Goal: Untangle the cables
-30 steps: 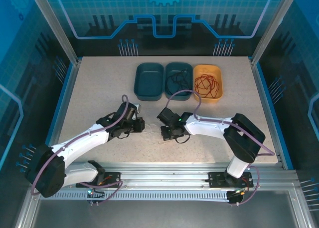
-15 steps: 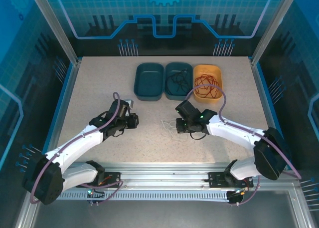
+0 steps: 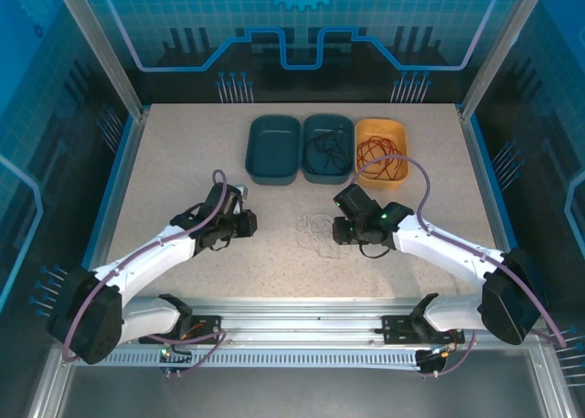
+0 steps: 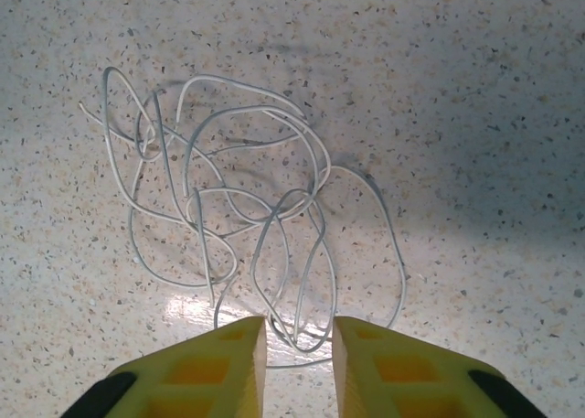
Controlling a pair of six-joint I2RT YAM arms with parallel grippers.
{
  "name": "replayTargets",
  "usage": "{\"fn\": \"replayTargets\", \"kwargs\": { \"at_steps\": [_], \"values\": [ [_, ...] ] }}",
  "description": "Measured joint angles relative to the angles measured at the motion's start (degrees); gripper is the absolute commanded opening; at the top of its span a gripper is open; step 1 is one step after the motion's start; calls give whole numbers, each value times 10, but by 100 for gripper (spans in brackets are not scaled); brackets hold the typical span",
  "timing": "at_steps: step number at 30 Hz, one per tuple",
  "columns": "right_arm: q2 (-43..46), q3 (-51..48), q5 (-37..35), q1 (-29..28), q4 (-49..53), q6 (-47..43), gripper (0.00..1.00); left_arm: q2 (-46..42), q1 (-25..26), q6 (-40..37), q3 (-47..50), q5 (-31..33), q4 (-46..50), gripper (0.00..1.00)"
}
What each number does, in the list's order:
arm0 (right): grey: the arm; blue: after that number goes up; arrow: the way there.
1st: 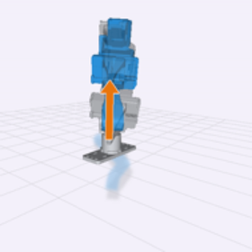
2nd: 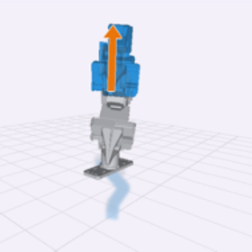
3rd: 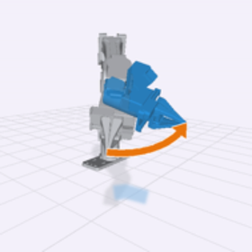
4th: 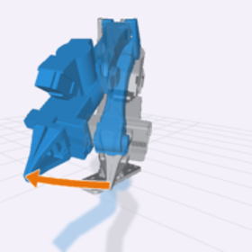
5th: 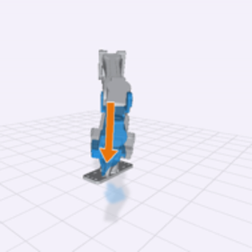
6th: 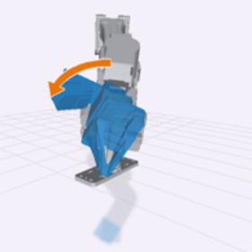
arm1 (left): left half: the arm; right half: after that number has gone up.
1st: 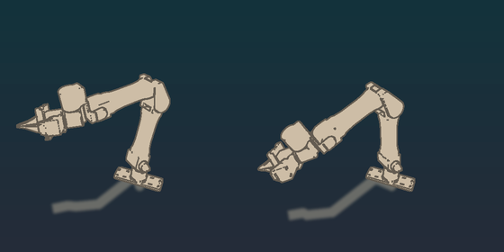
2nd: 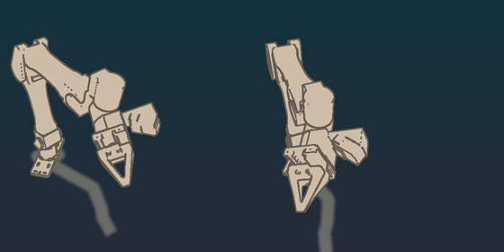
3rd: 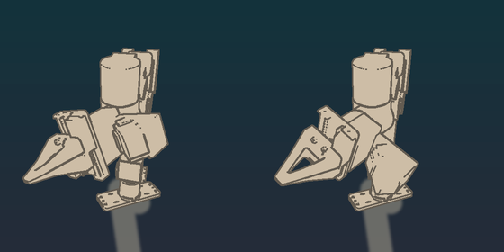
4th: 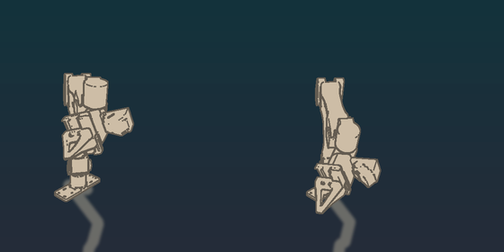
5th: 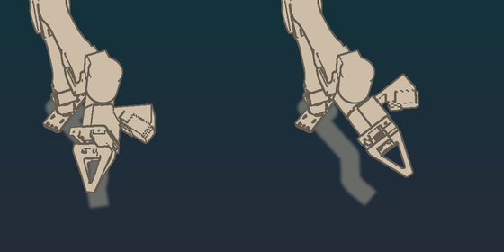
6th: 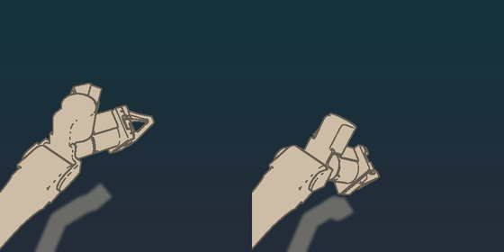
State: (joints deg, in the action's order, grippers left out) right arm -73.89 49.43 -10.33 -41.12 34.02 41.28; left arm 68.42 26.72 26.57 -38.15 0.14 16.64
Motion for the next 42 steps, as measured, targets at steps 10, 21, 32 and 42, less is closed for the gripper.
{"fn": "replayTargets", "kwargs": {
  "at_steps": [10, 21, 32, 42],
  "values": [
    [-57, 0, 10, 16, -4, -8, 38, 94, 54, 25, -46, -51, -67, 54],
    [-82, -17, 56, 12, -48, 4, 42, 256, 116, 35, -187, -20, -75, 51],
    [-115, -17, 39, -1, -54, 24, 4, 328, 116, 33, -229, -12, -82, 11],
    [-24, -17, -36, 21, 6, 24, 0, 286, 102, 17, -216, 46, -59, 0]
  ]
}}
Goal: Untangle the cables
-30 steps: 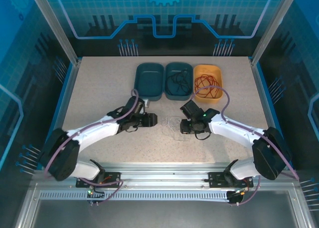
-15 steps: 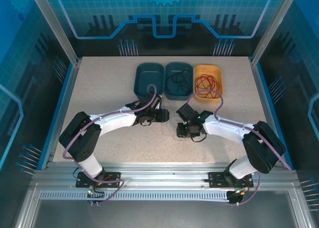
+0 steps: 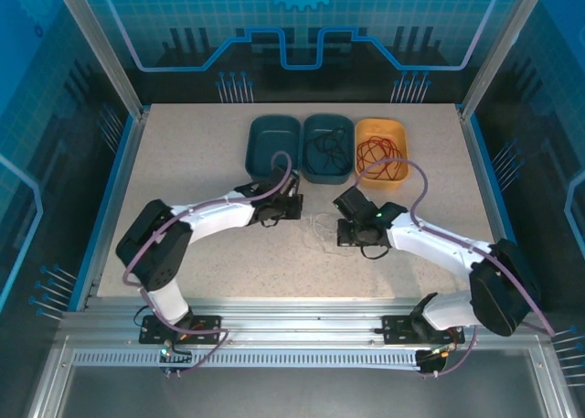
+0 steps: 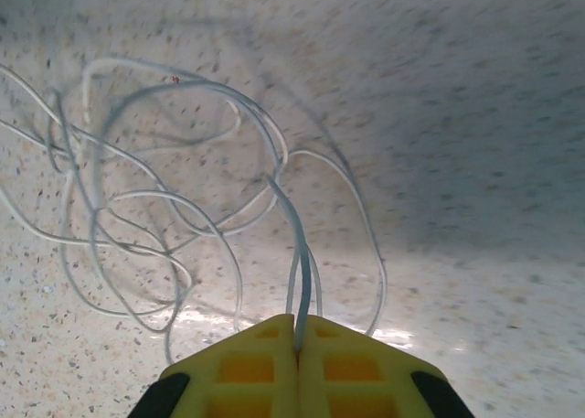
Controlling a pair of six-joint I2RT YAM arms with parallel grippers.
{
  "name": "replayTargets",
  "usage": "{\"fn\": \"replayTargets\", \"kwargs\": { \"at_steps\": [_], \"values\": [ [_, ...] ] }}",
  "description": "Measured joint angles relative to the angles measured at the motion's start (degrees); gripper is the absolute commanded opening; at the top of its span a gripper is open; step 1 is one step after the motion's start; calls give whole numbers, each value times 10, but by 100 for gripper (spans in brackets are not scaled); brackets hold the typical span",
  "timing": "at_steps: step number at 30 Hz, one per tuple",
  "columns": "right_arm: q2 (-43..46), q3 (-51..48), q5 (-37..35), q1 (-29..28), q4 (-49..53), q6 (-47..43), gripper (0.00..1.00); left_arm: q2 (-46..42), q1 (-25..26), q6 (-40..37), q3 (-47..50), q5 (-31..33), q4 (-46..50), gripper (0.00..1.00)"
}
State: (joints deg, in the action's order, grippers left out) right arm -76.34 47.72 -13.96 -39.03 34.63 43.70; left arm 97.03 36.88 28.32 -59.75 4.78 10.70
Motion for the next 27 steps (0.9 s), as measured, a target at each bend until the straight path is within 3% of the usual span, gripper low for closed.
{"fn": "replayTargets", "kwargs": {
  "at_steps": [7, 11, 13, 15, 21, 27],
  "values": [
    [76, 0, -37, 44, 53, -2, 0, -149, -102, 1, 96, 19, -2, 0],
    [106, 7, -32, 47, 73, -17, 0, -177, -108, 2, 116, 1, -6, 20],
    [108, 23, -30, 46, 83, -23, 0, -180, -100, 8, 118, -18, -19, 38],
    [108, 36, -28, 45, 84, -28, 0, -179, -78, 19, 118, -28, -33, 43],
    [104, 42, -20, 43, 83, -32, 0, -90, 35, 39, 42, -31, -52, 49],
    [100, 41, -14, 36, 80, -32, 0, 19, 69, 63, -38, -31, -61, 54]
  ]
}}
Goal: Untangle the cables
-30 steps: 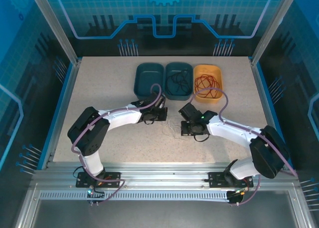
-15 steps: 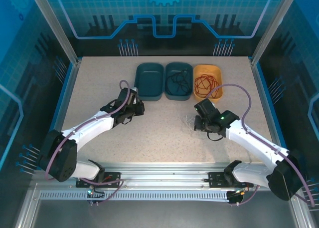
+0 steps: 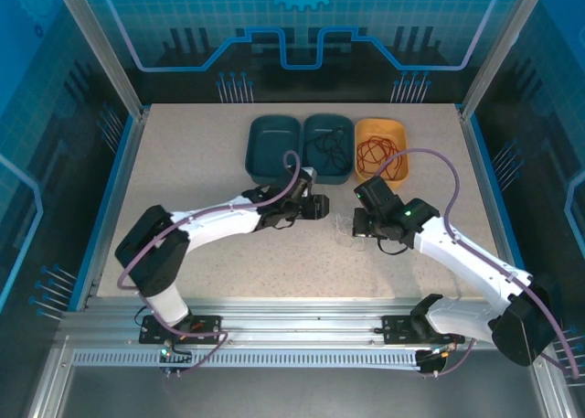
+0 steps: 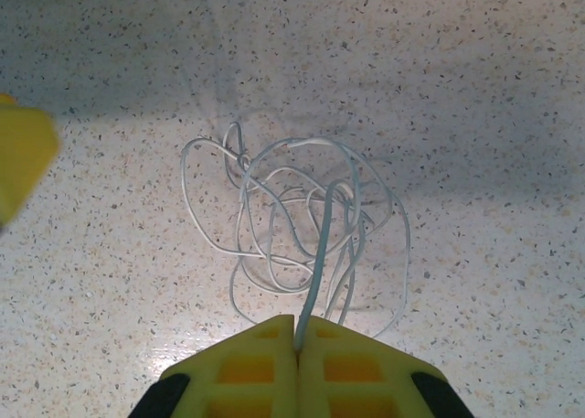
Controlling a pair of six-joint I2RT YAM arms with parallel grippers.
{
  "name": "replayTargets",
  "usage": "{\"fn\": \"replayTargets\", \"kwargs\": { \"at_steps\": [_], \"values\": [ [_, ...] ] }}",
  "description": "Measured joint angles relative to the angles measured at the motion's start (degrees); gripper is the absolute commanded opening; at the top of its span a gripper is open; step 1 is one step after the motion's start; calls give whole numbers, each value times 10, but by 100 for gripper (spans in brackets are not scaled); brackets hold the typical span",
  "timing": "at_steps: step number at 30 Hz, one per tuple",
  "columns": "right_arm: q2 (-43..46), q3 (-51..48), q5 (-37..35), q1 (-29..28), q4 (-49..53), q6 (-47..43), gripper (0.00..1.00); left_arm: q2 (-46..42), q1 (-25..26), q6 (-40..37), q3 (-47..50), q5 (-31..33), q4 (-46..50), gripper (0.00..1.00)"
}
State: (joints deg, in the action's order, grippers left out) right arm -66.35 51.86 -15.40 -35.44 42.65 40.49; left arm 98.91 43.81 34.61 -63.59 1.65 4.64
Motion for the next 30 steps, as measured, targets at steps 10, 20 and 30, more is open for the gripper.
{"fn": "replayTargets", "kwargs": {
  "at_steps": [10, 20, 30],
  "values": [
    [-8, -1, 6, -3, -5, 0, 0, 86, 37, 1, -58, -21, 2, 53],
    [-8, -2, 3, -5, -4, 0, 0, 119, 39, 16, -66, -26, 4, 0],
    [34, -2, -17, 23, 32, 0, 0, -53, -45, 23, 94, 10, -14, 0]
  ]
}}
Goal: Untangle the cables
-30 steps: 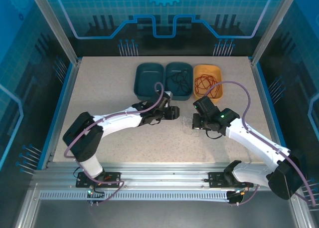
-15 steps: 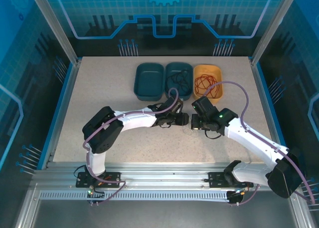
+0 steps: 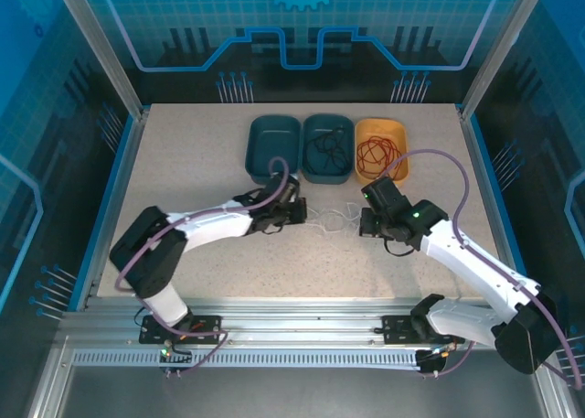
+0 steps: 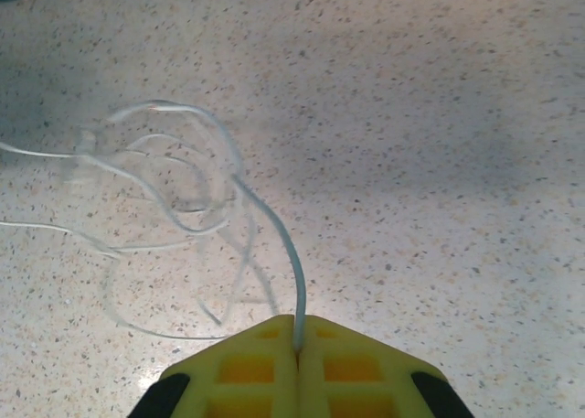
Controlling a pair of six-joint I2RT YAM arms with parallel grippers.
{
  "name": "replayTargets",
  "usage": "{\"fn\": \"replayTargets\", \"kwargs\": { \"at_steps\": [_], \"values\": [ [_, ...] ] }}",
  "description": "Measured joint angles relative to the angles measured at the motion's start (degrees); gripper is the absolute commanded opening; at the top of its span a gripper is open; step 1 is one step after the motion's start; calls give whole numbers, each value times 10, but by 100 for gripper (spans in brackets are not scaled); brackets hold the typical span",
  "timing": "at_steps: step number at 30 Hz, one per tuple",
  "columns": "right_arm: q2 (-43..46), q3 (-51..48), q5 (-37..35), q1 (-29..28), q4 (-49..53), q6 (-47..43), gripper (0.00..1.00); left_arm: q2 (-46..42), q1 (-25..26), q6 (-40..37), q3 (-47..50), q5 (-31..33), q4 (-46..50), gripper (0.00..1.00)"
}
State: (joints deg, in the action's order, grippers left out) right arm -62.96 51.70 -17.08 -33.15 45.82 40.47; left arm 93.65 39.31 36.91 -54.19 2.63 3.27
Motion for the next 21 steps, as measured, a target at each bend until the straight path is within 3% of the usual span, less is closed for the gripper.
{"fn": "replayTargets", "kwargs": {
  "at_steps": [9, 21],
  "values": [
    [26, 0, -6, 44, 23, -7, 0, -158, -97, 9, 138, 17, -8, 0],
    [49, 0, -16, 116, 57, -24, 0, -258, -198, 5, 207, 38, 18, 0]
  ]
}}
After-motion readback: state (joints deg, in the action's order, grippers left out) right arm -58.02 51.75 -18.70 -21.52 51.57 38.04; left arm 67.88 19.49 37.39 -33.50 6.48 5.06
